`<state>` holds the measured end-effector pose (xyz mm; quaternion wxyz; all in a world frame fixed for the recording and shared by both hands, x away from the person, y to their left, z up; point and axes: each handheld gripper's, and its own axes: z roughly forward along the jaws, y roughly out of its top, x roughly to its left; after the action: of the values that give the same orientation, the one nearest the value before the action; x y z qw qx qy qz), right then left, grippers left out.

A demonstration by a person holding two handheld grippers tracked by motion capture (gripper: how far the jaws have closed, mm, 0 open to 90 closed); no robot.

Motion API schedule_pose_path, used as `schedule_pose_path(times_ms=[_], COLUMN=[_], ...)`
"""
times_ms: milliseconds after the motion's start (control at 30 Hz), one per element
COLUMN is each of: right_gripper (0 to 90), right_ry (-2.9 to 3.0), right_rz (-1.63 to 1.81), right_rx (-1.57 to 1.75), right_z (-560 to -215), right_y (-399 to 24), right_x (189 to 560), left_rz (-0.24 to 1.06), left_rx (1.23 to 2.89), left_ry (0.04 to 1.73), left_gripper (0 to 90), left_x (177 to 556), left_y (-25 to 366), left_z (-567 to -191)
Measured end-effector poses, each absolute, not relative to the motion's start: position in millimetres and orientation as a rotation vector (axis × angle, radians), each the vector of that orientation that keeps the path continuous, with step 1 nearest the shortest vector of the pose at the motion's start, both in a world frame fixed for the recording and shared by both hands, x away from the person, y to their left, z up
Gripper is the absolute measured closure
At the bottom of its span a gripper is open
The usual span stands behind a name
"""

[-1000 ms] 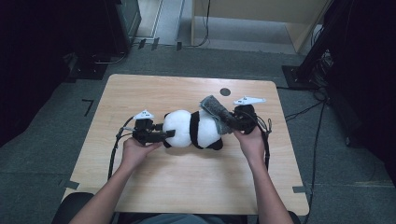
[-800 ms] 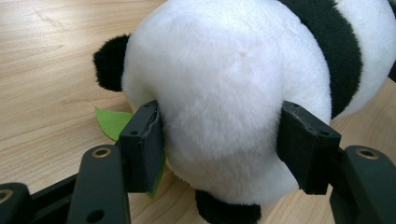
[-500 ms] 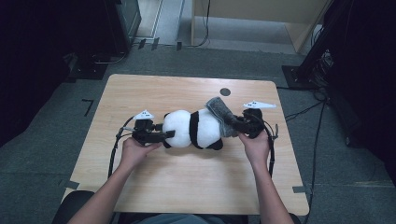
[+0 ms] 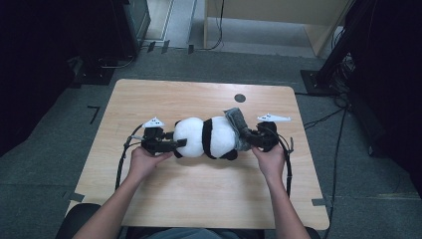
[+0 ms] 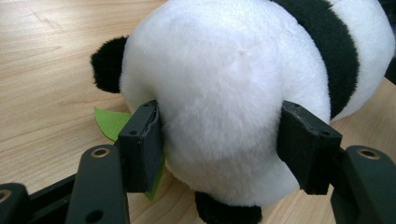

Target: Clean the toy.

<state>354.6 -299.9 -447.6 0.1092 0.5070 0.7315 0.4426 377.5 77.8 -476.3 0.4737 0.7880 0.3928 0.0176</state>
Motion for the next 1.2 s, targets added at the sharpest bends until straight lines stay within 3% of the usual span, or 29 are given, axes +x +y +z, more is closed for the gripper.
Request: schedule_pose_path(times_ms=[733,1200], right_gripper=[76.2,76.1], right_ry=[2.276,2.101], right_rz=[1.141,1.163], right_rx=[1.649,1.616], right_z=[-487.4,-450.7], right_y=[-297.8,-325.1], right_x=[367.8,359.9], left_rz=[0.036,0.045], left_rx=[1.927,1.935], left_ry=[0.965,0.96], left_gripper=[35.7,35.6], left_x=[378.1,377.2], left_y=[78.8,78.8], left_z=[-476.6,-476.1])
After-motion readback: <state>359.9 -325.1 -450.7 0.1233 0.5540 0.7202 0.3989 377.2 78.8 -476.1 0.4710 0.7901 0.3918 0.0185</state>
